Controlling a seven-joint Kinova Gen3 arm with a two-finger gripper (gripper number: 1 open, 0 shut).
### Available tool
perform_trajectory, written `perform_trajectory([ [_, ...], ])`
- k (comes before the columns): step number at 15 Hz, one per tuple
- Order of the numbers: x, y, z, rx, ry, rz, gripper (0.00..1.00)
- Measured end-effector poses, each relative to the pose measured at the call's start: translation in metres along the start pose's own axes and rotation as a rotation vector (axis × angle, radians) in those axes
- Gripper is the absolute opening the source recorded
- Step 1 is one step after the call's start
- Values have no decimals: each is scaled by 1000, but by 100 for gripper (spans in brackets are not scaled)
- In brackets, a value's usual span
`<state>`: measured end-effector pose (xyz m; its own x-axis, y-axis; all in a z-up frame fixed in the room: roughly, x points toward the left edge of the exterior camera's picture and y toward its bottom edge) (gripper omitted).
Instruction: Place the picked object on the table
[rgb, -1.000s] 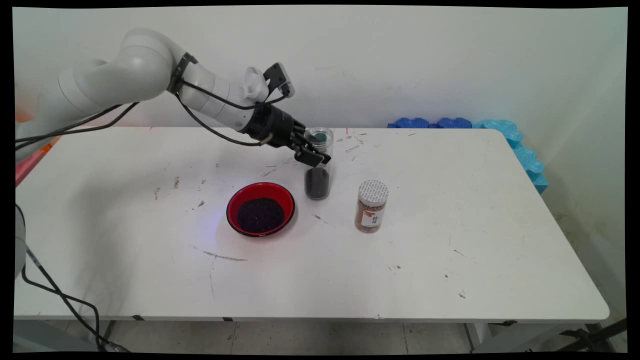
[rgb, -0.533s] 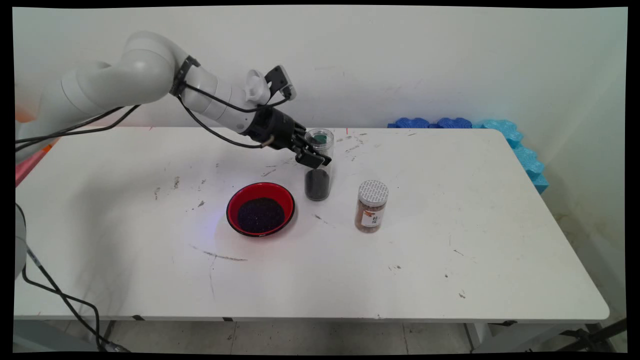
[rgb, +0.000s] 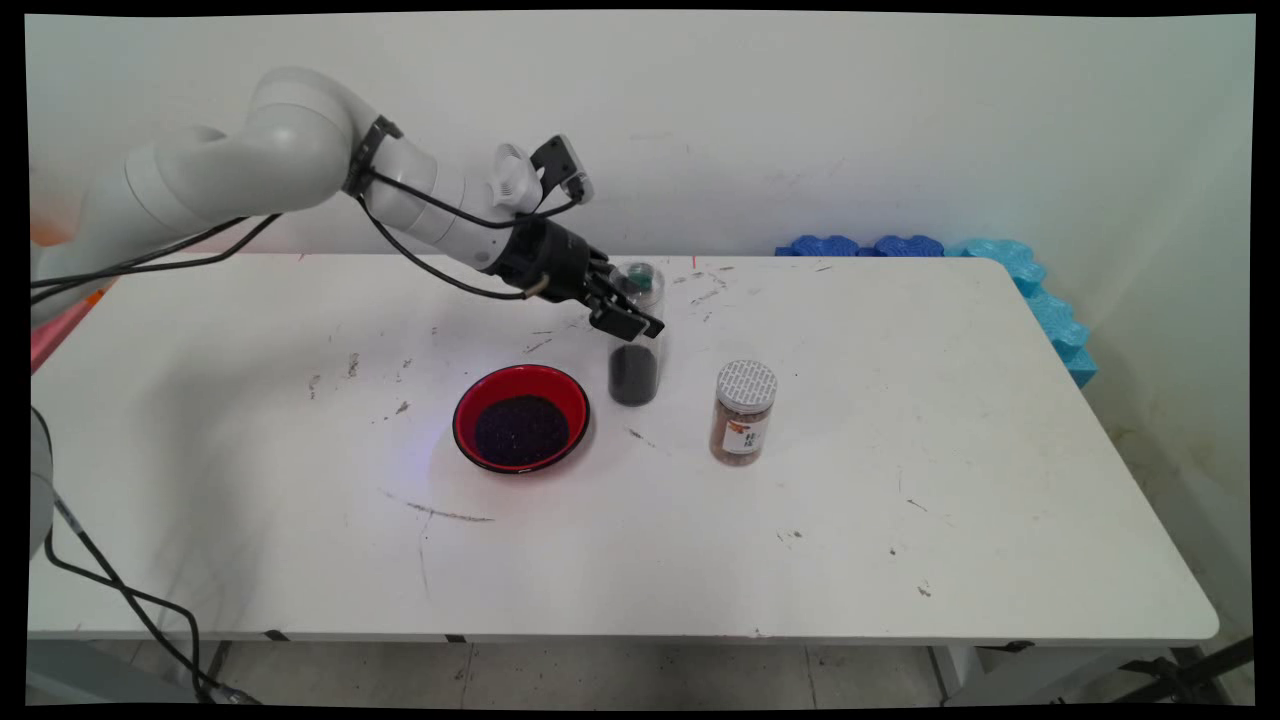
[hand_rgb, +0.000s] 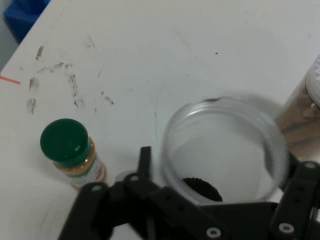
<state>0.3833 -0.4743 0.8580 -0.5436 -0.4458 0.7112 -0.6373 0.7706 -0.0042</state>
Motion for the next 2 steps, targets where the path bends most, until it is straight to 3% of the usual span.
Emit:
perform_trajectory([
  [2, -1, 0, 0, 1, -1, -5, 100],
])
